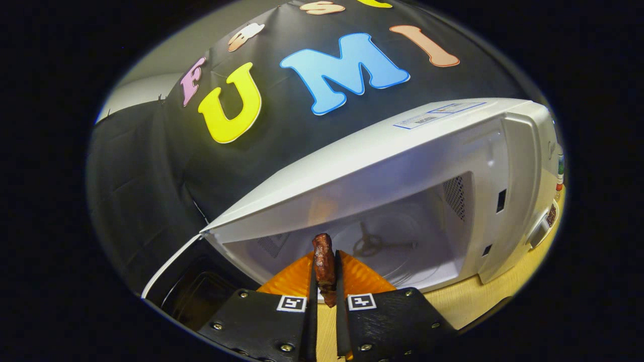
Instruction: Open the microwave, put the food inside, and close the microwave door.
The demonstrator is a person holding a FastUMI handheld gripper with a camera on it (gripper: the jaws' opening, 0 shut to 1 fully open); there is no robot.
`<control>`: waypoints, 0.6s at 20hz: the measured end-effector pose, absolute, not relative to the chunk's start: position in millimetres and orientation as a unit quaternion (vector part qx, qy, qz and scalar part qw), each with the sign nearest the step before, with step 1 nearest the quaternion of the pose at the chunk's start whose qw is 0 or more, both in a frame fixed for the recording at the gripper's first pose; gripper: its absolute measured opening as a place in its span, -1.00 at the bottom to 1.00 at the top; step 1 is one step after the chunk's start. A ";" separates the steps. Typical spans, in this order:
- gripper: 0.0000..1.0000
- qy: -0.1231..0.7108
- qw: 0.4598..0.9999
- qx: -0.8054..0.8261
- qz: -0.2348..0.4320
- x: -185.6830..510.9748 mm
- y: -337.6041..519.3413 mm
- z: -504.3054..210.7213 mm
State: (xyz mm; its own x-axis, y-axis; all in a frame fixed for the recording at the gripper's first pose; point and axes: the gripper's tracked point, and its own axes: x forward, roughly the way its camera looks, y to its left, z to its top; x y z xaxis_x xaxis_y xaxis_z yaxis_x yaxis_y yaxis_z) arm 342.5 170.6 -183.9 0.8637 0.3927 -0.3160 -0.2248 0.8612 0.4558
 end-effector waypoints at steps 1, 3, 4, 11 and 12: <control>-0.69 0.200 0.945 0.202 0.160 346.2 171.8 -188.2; -0.69 0.194 0.949 0.196 0.154 354.1 173.1 -195.1; -0.69 0.195 0.949 0.194 0.151 356.9 172.9 -199.4; -0.64 0.190 0.959 0.179 0.111 380.2 149.7 -219.0; -0.57 0.193 0.962 0.167 0.096 382.1 140.5 -222.0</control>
State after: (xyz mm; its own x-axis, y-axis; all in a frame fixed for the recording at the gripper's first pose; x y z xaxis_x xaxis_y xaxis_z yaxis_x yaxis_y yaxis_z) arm 382.1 140.5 -222.0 0.9074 0.2483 -0.3390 -0.1196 0.9260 0.3580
